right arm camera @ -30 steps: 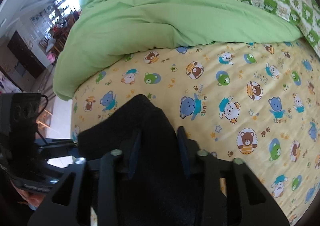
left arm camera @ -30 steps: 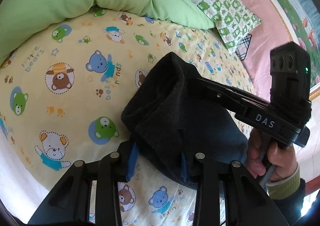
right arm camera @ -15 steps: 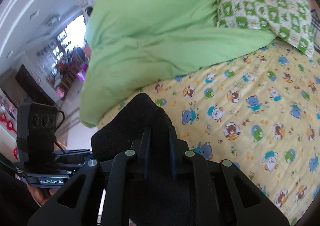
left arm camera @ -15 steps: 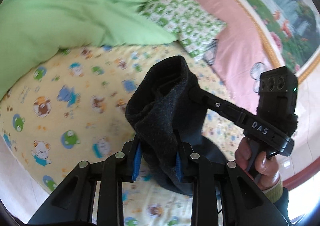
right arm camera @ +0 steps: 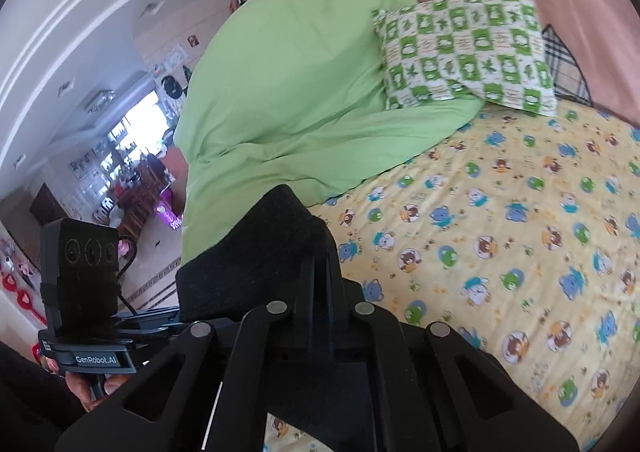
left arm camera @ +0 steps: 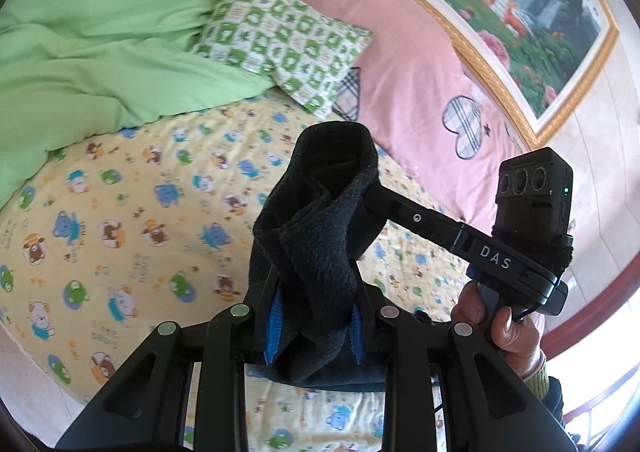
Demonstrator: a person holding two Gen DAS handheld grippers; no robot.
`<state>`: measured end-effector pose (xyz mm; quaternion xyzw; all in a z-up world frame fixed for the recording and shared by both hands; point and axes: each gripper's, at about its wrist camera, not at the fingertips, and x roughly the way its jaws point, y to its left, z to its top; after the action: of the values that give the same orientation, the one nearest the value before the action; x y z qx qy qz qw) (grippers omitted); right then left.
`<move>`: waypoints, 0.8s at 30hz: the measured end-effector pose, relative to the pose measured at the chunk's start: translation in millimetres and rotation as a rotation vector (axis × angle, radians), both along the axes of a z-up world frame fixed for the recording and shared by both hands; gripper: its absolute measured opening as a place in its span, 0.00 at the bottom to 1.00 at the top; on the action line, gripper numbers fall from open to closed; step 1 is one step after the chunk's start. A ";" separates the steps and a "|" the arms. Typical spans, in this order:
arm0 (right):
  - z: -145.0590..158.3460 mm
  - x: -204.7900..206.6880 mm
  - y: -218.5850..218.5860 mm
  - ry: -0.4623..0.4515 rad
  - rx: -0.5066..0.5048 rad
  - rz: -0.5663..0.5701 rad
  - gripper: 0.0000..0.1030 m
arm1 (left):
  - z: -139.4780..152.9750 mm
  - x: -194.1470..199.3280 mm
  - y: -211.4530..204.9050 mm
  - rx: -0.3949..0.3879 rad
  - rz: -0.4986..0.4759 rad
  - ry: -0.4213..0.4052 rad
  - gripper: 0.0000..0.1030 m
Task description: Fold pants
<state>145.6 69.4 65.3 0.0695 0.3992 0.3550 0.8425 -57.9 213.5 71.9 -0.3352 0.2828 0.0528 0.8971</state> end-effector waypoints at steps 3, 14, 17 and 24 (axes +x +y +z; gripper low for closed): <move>2.8 -6.2 -11.1 -0.008 0.007 -0.017 0.05 | 4.7 5.2 -10.6 0.005 -0.025 -0.004 0.26; 15.6 -36.4 -58.6 -0.049 0.060 -0.102 0.05 | 26.5 23.8 -63.2 0.051 -0.149 -0.025 0.26; 19.9 -46.9 -77.2 -0.061 0.074 -0.135 0.05 | 32.1 32.7 -81.8 0.061 -0.196 -0.029 0.24; 22.0 -72.2 -134.0 -0.068 0.113 -0.235 0.05 | 35.3 61.6 -137.2 0.094 -0.317 -0.017 0.24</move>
<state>73.4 -64.6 87.3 0.1508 0.3388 0.2780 0.8861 3.7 76.3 107.2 -0.2444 0.3218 -0.0793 0.9113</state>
